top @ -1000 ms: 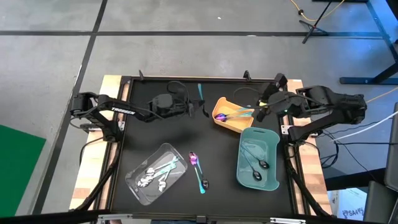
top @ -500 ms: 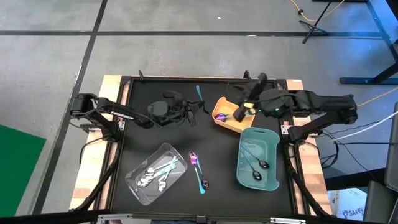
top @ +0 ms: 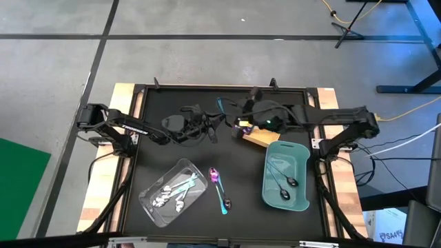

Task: Sort silverware by color (type)
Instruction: Put the blue spoon into the blue bin

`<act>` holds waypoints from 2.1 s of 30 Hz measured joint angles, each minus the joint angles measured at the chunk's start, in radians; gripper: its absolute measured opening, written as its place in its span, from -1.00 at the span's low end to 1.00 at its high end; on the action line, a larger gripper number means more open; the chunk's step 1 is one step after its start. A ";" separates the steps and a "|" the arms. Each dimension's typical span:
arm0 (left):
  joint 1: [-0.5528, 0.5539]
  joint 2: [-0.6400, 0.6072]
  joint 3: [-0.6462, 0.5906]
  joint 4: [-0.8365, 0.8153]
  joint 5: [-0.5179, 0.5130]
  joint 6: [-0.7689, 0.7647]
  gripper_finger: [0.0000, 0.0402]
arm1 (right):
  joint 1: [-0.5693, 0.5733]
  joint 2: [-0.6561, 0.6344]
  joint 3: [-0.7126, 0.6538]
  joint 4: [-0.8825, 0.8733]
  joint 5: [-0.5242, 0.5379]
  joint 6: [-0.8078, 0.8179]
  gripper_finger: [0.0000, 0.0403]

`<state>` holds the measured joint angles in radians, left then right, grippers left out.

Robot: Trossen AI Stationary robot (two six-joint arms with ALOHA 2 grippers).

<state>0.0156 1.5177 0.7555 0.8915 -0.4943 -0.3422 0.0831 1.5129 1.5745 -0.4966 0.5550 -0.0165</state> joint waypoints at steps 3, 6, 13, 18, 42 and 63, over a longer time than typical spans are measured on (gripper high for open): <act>0.000 0.000 0.000 0.002 0.001 0.006 -0.94 | -0.032 0.030 0.000 0.031 -0.068 0.002 -0.35; 0.000 0.000 0.000 0.001 0.001 0.007 -0.94 | -0.053 0.052 0.000 0.054 -0.094 0.009 -0.35; 0.000 0.000 0.000 0.001 0.004 0.013 -0.94 | -0.080 0.078 0.000 0.068 -0.095 0.011 -0.35; -0.004 0.000 0.000 0.001 0.009 0.014 -0.94 | -0.079 0.085 0.000 0.089 -0.104 0.011 -0.35; -0.004 0.000 0.000 -0.001 0.011 0.016 -0.94 | -0.079 0.093 0.000 0.105 -0.106 0.010 -0.98; -0.004 0.000 0.000 0.000 0.007 0.012 -0.80 | -0.080 0.091 0.000 0.104 -0.100 -0.020 -1.00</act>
<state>0.0120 1.5177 0.7555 0.8917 -0.4870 -0.3305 0.0036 1.6043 1.5745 -0.3931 0.4549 -0.0365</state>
